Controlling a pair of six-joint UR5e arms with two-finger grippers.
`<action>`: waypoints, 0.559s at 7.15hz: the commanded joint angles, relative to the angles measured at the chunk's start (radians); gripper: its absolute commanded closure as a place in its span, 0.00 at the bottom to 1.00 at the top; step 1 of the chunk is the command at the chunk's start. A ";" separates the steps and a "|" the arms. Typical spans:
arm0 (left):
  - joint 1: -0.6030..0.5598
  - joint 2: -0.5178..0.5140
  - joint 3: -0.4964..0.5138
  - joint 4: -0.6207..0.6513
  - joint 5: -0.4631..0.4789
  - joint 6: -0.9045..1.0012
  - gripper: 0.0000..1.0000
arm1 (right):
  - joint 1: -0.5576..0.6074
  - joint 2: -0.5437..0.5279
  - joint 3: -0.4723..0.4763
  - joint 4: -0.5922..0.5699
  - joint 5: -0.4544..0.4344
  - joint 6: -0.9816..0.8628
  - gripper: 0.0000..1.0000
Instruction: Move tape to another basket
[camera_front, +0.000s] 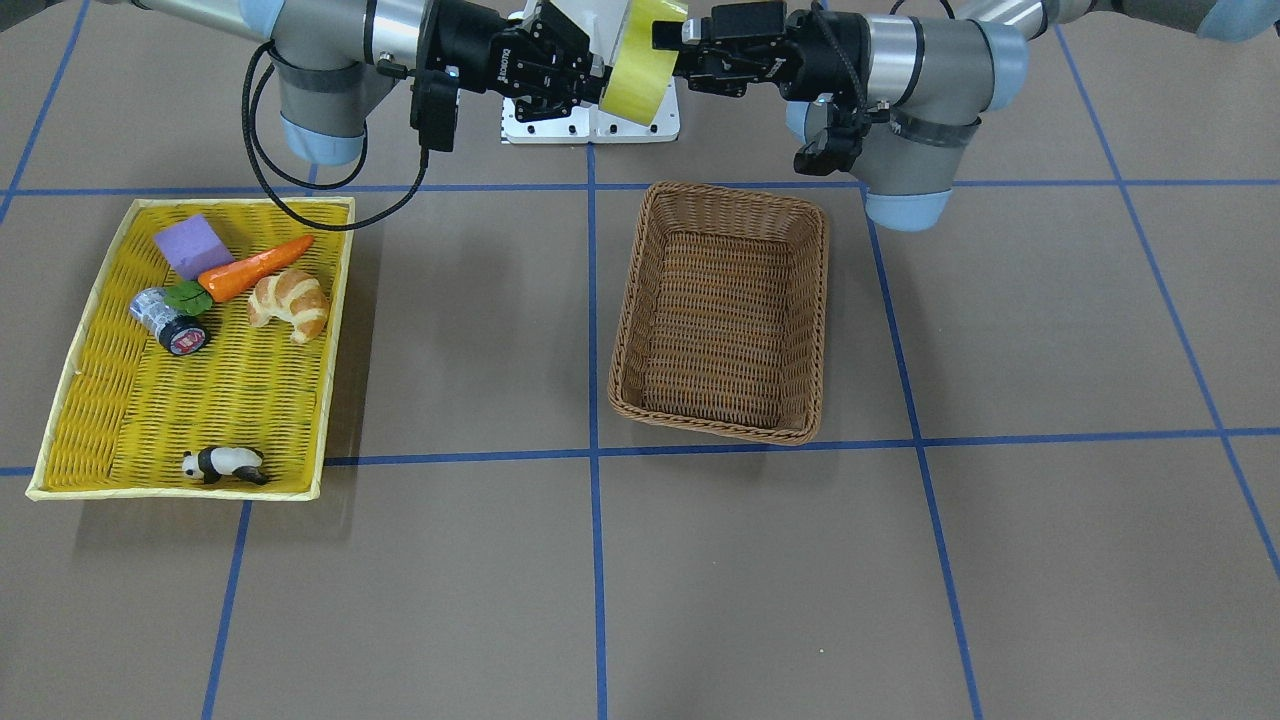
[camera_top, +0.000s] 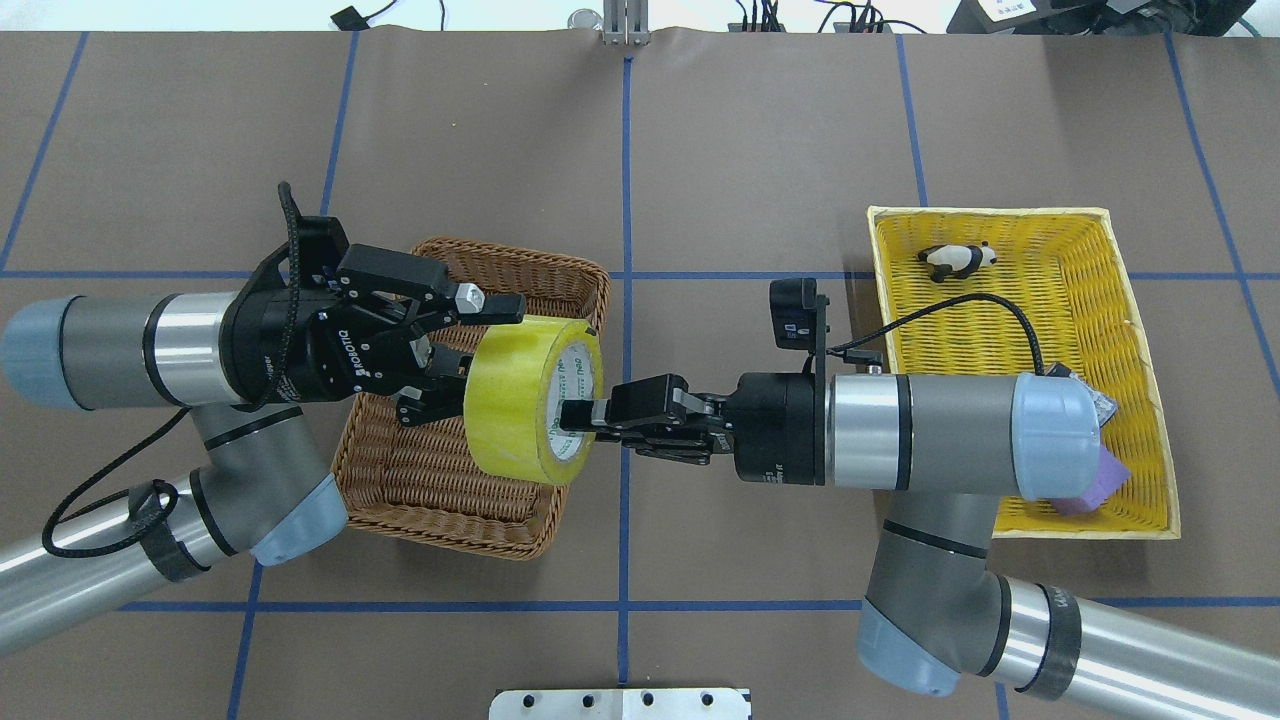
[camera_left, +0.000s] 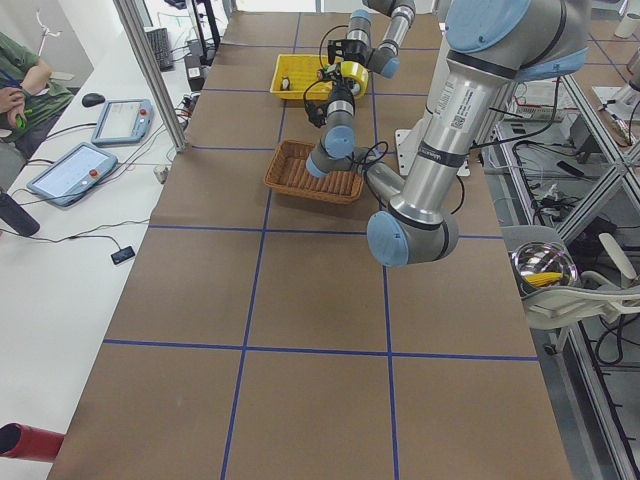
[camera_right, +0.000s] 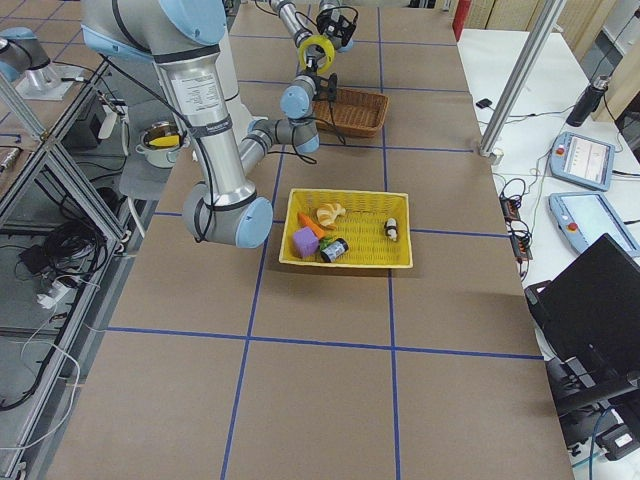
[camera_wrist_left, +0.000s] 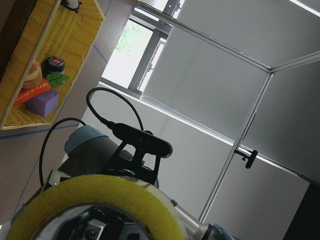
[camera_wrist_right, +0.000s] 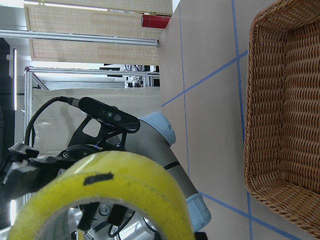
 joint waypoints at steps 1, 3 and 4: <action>0.000 0.000 0.000 0.000 -0.002 0.001 0.56 | 0.000 0.003 -0.001 0.000 0.000 -0.001 1.00; 0.002 0.006 0.002 -0.002 -0.002 0.000 0.56 | -0.002 0.006 -0.001 0.000 -0.008 0.000 0.68; 0.002 0.006 0.000 0.000 -0.002 0.000 0.56 | -0.002 0.006 -0.001 0.000 -0.008 0.000 0.53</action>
